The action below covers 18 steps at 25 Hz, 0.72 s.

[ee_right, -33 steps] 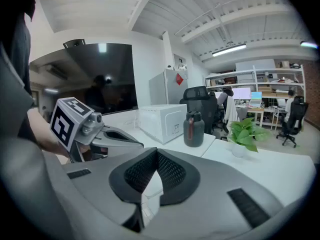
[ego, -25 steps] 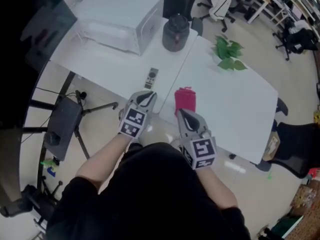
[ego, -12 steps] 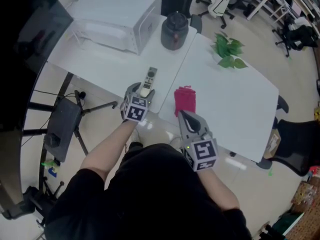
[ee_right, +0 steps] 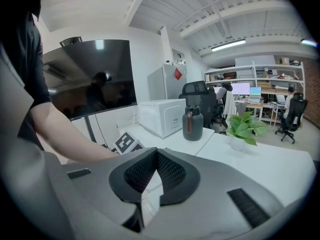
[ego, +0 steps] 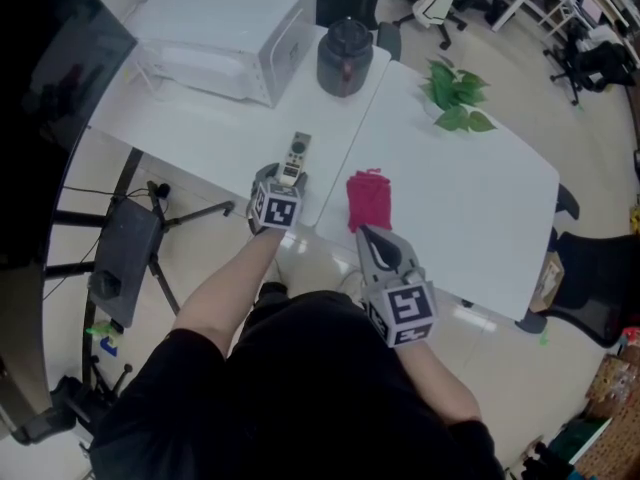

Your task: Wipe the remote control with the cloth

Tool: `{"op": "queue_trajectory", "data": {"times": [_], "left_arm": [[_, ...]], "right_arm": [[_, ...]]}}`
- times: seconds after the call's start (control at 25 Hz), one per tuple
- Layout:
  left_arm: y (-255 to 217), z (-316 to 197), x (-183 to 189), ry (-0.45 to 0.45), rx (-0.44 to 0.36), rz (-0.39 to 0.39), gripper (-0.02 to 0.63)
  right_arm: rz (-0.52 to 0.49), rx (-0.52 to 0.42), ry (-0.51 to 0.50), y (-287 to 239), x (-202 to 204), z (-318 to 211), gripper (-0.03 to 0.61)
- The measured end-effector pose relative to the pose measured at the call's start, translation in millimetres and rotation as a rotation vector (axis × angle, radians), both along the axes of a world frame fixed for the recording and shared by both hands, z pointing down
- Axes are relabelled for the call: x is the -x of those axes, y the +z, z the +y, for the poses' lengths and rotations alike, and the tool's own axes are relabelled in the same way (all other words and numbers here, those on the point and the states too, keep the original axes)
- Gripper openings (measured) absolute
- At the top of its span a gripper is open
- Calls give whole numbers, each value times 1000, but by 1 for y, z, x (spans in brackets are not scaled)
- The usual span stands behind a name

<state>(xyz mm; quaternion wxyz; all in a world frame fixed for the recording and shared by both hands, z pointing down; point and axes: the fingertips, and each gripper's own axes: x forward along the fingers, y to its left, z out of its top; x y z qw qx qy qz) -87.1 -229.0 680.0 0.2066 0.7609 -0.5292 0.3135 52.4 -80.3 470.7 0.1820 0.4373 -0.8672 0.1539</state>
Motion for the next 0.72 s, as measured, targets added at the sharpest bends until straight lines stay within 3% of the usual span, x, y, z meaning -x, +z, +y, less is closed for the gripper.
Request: {"op": "queue_trajectory", "data": {"times": [0.32, 0.72], "left_arm": [[20, 3, 3, -49, 75, -22, 279], [22, 5, -3, -8, 107, -64, 216]], "right_arm": [[-9, -4, 12, 4, -7, 0, 8], [-15, -8, 26, 2, -9, 2, 8]]}}
